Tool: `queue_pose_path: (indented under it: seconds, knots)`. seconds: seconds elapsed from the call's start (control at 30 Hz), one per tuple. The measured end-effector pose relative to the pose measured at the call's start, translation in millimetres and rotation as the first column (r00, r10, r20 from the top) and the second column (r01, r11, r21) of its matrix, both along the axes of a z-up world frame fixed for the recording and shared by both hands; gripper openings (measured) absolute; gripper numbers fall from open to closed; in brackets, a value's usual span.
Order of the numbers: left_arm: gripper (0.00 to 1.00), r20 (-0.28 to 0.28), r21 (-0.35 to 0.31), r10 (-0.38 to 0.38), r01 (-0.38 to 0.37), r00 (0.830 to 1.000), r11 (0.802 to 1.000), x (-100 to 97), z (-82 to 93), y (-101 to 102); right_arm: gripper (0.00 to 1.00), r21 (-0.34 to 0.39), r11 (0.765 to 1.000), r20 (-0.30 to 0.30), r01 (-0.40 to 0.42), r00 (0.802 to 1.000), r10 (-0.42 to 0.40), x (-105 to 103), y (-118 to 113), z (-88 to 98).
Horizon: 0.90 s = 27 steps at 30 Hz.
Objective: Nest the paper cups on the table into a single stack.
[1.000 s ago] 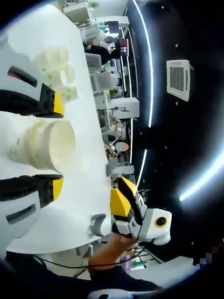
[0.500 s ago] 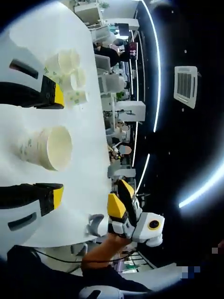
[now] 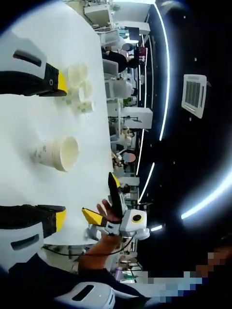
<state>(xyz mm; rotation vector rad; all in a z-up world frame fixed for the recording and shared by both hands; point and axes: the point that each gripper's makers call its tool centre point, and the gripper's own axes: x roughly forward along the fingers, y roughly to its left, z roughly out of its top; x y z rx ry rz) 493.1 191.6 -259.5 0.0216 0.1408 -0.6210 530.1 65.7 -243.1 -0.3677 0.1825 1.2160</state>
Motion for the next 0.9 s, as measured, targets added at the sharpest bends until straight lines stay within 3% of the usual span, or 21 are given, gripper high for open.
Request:
queue_pose_path:
  seconds: [0.03,0.2,0.43,0.9]
  knots:
    - [0.99,-0.003,0.0,0.004,-0.004,1.0,1.0,-1.5,0.2,3,0.99,0.003,1.0,-0.021,-0.002,1.0,0.002,-1,0,-1.4]
    - [0.99,-0.023,0.001,0.033,-0.033,0.999,0.999,-7.0,3.5,16,0.99,-0.006,1.0,-0.078,-0.002,0.997,0.002,0,-2,-5.8]
    - [0.99,-0.021,0.009,0.048,-0.048,0.999,0.999,-12.7,6.1,22,0.99,-0.007,1.0,-0.088,0.026,0.996,-0.026,9,-3,-1.3]
    - [0.99,-0.022,0.015,0.084,-0.083,0.996,0.996,-25.9,7.7,34,0.93,-0.015,1.0,-0.11,0.005,0.994,-0.007,25,21,3.1]
